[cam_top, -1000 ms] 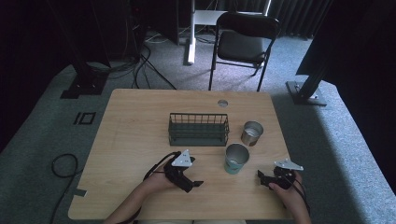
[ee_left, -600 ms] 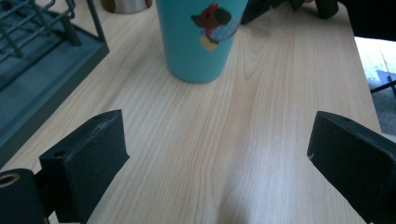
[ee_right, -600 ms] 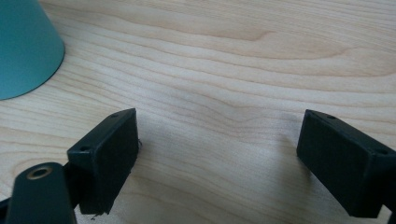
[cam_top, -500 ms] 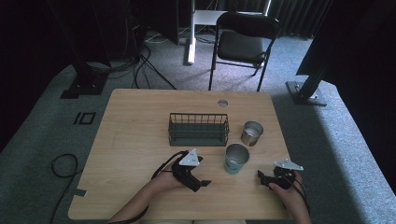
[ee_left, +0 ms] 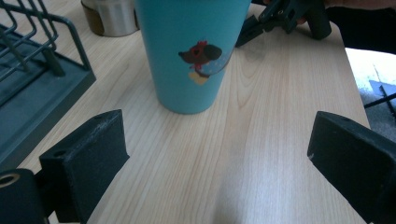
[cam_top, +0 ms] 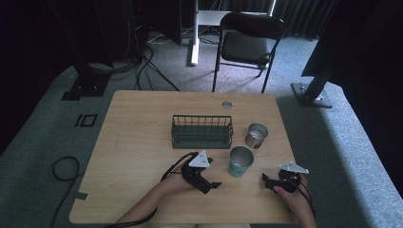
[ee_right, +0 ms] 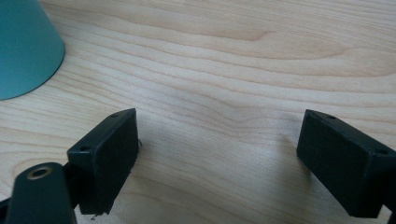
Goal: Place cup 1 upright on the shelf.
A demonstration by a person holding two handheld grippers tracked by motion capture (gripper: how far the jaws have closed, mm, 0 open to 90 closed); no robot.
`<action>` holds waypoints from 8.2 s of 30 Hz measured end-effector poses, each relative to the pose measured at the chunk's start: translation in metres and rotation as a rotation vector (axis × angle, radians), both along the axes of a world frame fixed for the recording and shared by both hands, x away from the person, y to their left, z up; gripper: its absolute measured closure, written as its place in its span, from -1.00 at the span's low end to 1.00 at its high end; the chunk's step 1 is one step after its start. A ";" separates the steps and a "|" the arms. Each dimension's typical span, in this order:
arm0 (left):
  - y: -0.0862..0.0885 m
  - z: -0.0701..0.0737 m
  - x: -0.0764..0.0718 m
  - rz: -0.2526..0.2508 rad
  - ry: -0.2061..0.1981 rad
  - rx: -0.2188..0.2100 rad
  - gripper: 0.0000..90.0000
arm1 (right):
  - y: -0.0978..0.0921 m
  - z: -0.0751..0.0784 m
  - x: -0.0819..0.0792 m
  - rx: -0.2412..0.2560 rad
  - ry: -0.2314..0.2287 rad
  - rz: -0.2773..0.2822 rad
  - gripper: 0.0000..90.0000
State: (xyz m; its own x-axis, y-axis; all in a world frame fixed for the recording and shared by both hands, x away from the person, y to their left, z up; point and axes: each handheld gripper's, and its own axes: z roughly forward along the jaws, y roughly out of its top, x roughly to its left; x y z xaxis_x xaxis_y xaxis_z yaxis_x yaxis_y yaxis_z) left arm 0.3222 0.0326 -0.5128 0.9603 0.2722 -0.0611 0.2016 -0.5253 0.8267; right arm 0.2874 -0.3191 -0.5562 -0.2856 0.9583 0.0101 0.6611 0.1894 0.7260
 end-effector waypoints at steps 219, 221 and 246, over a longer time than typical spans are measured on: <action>0.040 0.049 0.105 0.860 -0.103 -0.135 -0.68 | 0.000 0.000 0.000 0.001 0.001 0.001 -0.73; 0.039 0.048 0.105 0.862 -0.108 -0.132 -0.68 | 0.000 0.000 0.000 0.001 0.001 0.001 -0.73; 0.038 0.050 0.103 0.804 -0.115 -0.105 -0.79 | 0.000 0.000 0.000 0.001 0.000 0.001 -0.73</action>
State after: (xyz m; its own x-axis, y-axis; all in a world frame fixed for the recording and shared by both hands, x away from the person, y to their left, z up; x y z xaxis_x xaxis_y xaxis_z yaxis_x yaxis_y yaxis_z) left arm 0.4253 0.0711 -0.4623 0.4759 0.8787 -0.0373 0.3945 -0.1754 0.9020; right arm 0.2874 -0.3190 -0.5562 -0.2861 0.9581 0.0108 0.6613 0.1893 0.7258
